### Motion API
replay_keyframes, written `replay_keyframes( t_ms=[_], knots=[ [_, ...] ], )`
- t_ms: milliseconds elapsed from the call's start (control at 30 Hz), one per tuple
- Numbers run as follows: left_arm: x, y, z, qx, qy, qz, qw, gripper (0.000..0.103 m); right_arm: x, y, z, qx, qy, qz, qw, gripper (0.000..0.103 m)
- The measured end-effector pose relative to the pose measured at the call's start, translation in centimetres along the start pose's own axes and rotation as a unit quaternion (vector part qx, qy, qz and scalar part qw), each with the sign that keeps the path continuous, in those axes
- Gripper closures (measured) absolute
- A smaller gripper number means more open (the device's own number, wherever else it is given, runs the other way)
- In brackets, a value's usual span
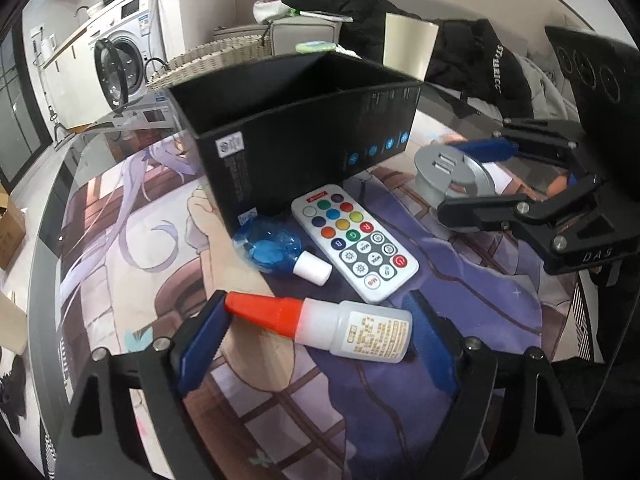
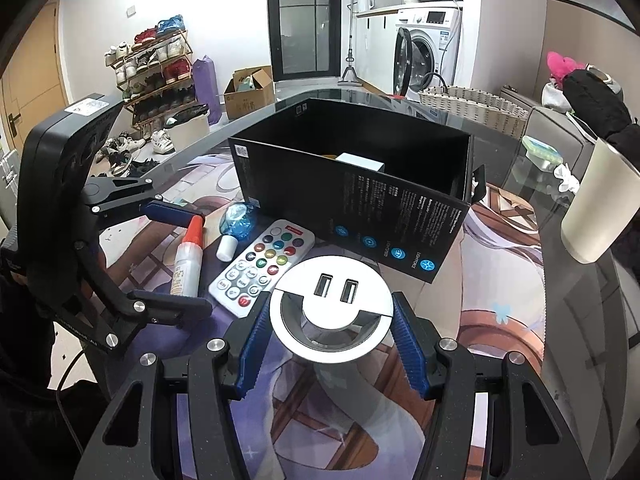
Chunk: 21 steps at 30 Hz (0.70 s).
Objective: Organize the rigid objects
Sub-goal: 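Close the left gripper on the orange-capped glue bottle while the right holds the hub, then carry the hub with the right gripper while the left carries the glue over the box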
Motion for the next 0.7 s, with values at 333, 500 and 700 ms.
replay_keyframes(
  t_ms=[333, 500, 700],
  knots=[
    [2.0, -2.4, 1.5, 0.016, -0.047, -0.041, 0.9979, 0.017, 0.1, -1.2, 0.2, -0.004, 0.001, -0.018, 1.000, 0.044],
    [3.9, -3.0, 2.1, 0.021, -0.076, -0.065, 0.9947, 0.017, 0.9, -1.9, -0.1, -0.003, 0.000, -0.034, 0.999, 0.044],
    [6.2, -3.6, 2.5, 0.029, -0.100, -0.092, 0.9903, 0.017, 2.2, -2.5, -0.2, -0.004, -0.011, -0.049, 0.999, 0.044]
  ],
)
Point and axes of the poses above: each gripper's, at about its wrist camera, not at the fingertips, and y roughly the way its jaws point, z to its left, x to its top, the point moved 7 cm from there along y, roughly the way its jaws point, and after that the axes turned 14 degrees about x, right-handed, at the moved point
